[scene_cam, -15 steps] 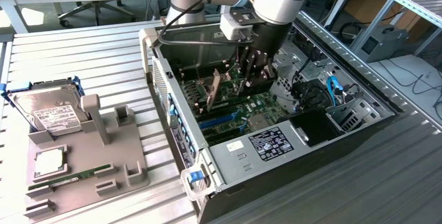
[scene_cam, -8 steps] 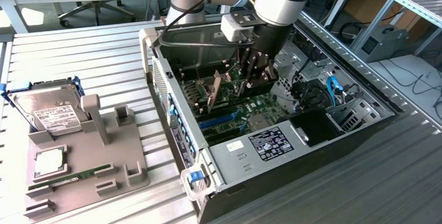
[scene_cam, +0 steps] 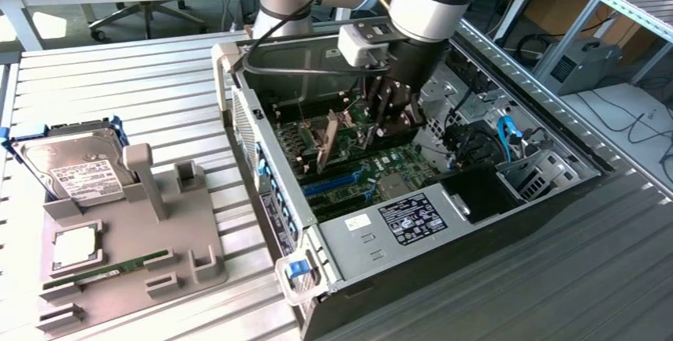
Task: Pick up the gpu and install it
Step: 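Insert the gpu into the slot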
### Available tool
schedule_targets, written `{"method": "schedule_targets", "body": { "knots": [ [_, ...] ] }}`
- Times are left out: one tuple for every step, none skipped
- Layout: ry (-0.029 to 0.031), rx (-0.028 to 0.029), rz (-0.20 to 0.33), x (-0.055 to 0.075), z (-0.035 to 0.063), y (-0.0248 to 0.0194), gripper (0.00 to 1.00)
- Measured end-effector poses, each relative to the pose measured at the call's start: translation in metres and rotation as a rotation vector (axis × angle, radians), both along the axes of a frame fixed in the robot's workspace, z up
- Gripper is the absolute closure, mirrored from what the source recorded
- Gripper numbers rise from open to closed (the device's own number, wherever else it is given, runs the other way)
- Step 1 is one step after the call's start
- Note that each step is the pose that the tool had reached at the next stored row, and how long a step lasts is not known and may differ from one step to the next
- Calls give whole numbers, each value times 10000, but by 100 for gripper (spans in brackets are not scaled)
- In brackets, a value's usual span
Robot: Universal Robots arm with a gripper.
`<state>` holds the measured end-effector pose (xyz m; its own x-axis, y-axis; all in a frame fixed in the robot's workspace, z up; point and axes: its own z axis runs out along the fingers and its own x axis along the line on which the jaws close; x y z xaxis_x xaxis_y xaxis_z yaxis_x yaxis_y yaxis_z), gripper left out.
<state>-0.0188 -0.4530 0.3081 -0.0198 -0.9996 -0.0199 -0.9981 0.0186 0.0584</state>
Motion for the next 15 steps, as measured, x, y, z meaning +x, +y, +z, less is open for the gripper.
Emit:
{"method": "schedule_targets", "body": {
  "knots": [
    [0,0,0,0,0,-4,73],
    [0,-1,0,-1,0,-9,73],
    [0,0,0,-1,0,-13,73],
    [0,0,0,-1,-1,-20,73],
    [0,-1,0,-2,-1,-26,73],
    [0,0,0,-2,-1,-31,73],
    [0,0,0,-2,-2,-33,73],
    [0,0,1,-2,-2,-37,73],
    [0,0,0,-2,-3,-40,73],
    [0,0,0,-2,-3,-43,73],
    [0,-1,0,-2,-3,-46,73],
    [0,0,1,-2,-4,-48,73],
    [0,0,0,-2,-5,-49,73],
    [0,0,0,-2,-5,-52,73],
    [0,-1,0,-2,-5,-54,73]
  ]
}}
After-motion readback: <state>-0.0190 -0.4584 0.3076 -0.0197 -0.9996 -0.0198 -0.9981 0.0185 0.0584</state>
